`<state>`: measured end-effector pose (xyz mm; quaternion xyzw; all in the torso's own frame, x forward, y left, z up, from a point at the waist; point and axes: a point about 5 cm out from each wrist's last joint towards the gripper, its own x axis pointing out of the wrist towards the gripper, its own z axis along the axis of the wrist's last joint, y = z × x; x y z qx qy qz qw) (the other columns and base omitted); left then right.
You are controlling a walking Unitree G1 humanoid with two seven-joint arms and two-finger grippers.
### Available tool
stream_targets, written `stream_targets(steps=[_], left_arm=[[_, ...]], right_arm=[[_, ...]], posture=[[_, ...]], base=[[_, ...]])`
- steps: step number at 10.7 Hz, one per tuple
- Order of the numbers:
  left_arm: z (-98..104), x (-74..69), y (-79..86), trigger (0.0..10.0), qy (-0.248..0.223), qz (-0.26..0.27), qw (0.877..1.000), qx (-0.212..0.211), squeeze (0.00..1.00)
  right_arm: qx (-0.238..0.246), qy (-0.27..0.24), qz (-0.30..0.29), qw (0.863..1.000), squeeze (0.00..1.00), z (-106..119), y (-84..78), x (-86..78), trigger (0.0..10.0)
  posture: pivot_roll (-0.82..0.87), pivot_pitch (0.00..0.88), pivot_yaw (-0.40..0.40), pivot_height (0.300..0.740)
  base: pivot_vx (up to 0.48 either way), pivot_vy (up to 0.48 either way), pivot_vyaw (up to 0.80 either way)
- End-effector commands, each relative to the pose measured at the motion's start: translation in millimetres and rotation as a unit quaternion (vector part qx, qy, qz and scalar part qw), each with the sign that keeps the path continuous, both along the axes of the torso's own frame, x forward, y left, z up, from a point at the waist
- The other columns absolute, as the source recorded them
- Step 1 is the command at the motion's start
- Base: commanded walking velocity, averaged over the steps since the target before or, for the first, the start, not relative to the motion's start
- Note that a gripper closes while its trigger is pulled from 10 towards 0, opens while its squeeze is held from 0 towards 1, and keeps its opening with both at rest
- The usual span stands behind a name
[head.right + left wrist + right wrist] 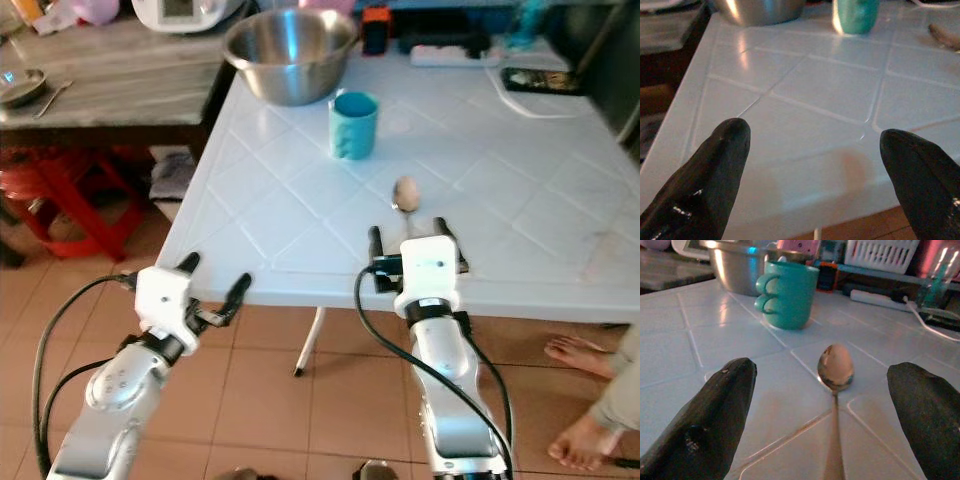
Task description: Setting the table
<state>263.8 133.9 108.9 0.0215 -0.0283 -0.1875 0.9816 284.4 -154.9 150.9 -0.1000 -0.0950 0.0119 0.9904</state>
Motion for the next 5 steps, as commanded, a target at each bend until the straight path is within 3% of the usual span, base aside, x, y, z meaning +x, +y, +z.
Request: stream_targets(steps=[1, 5], left_arm=[[-2, -3.7, 0.8, 10.0, 0.001, -0.010, 1.000, 0.008, 0.00], [-2, -6.3, 3.1, 10.0, -0.011, -0.032, 0.999, 0.034, 0.00]], right_arm=[[0.010, -0.003, -0.007, 1.000, 0.00, 2, -2.3, -2.4, 10.0], [0.072, 0.026, -0.048, 0.996, 0.00, -2, -16.5, 1.0, 10.0]], posture=[[-0.08, 0.163, 0.098, 0.740], [-0.08, 0.168, 0.096, 0.740]], base=[[0.000, 0.000, 0.00], [0.000, 0.000, 0.00]])
